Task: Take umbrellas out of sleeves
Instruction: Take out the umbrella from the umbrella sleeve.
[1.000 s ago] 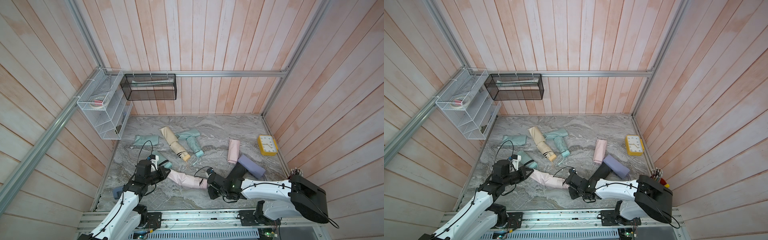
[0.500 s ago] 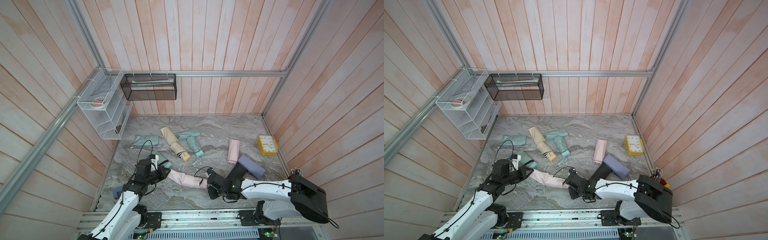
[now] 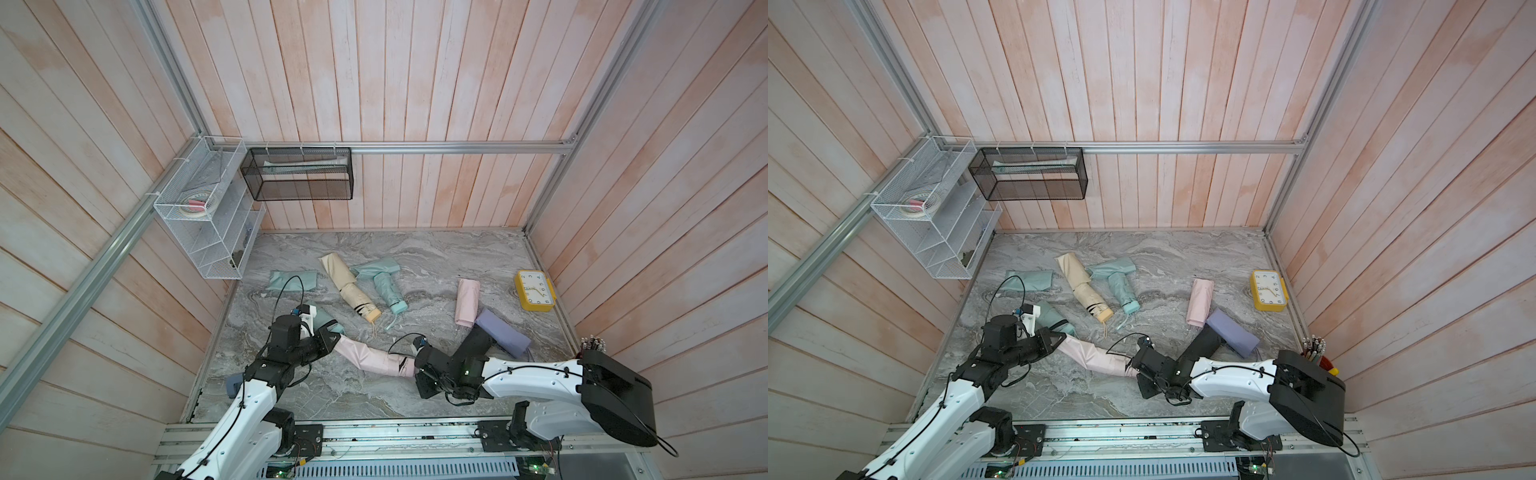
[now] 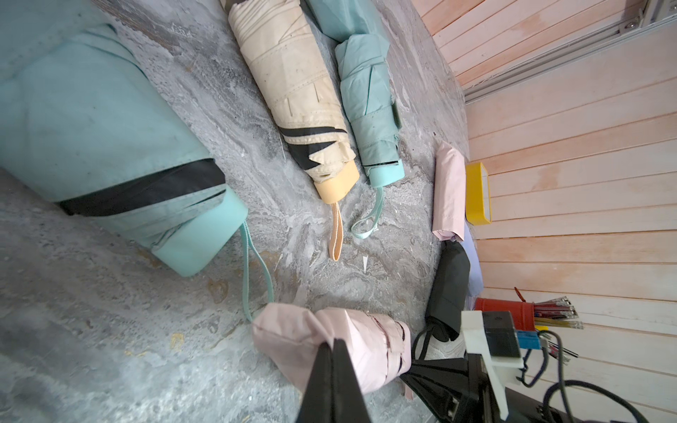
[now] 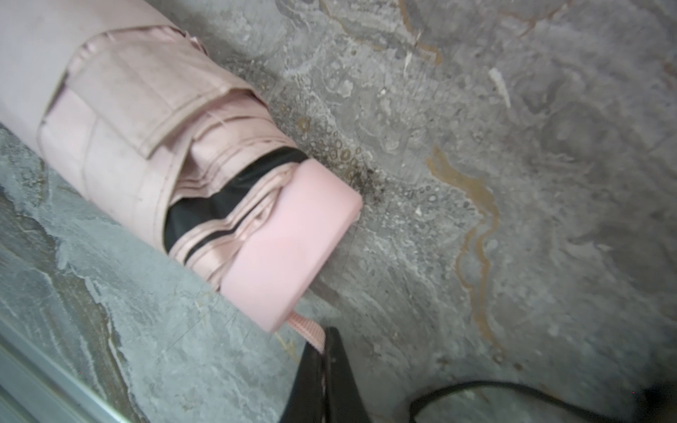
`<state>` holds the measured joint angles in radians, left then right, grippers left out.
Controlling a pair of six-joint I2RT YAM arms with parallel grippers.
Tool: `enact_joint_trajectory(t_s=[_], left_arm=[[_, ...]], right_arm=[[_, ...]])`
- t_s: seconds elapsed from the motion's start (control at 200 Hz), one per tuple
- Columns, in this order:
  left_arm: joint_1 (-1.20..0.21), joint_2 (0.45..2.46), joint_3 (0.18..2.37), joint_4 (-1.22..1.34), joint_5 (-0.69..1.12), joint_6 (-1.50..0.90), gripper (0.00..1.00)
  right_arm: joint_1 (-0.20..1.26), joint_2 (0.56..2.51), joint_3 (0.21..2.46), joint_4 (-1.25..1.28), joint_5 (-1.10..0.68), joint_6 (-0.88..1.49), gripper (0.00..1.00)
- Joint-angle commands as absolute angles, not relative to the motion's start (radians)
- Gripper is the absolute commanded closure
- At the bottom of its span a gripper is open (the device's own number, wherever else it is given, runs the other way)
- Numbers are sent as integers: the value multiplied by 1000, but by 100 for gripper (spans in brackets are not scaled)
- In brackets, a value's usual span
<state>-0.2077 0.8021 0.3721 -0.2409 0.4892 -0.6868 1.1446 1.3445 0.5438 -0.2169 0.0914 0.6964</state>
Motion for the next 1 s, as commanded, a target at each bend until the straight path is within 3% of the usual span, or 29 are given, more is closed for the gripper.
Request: enact_joint_trajectory(t_s=[0.0,0.99], left_arm=[[-199,793,400,-235,469,-664,100],[-134,790,470,-292,498,-624,100]], right_arm=[[1142,1356,518,-261,108,703,100],[1142,1351,514,-259,109,703,100]])
